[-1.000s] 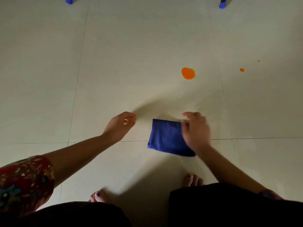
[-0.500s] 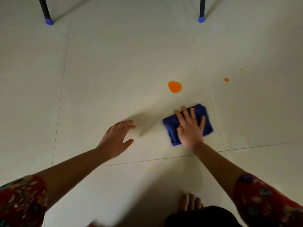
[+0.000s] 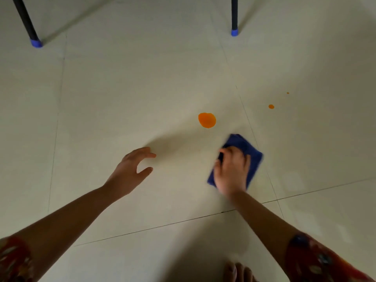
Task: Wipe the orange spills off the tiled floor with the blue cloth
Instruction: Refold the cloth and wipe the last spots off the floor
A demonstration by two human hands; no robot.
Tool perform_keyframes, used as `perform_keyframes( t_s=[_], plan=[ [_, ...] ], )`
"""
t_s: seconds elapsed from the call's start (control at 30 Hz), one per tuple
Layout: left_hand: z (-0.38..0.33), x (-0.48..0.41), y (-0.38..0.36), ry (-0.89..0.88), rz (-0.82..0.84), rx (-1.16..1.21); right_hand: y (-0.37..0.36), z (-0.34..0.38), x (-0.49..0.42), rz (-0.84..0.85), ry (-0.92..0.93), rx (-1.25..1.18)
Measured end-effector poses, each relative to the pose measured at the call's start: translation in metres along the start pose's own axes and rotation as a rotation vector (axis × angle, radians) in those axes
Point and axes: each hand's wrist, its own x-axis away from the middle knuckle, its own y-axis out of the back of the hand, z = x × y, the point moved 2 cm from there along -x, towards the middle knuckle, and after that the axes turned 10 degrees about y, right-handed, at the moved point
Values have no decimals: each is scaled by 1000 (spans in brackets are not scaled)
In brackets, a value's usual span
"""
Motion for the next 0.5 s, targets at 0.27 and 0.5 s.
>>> perform_keyframes(
  t_s=[0.27, 0.5],
  plan=[
    [-28, -44, 0, 90, -79, 48, -2, -30, -1, 79, 485, -60],
    [-57, -52, -21, -215, -172, -142, -8, -50, 7, 283, 704, 207]
  ],
)
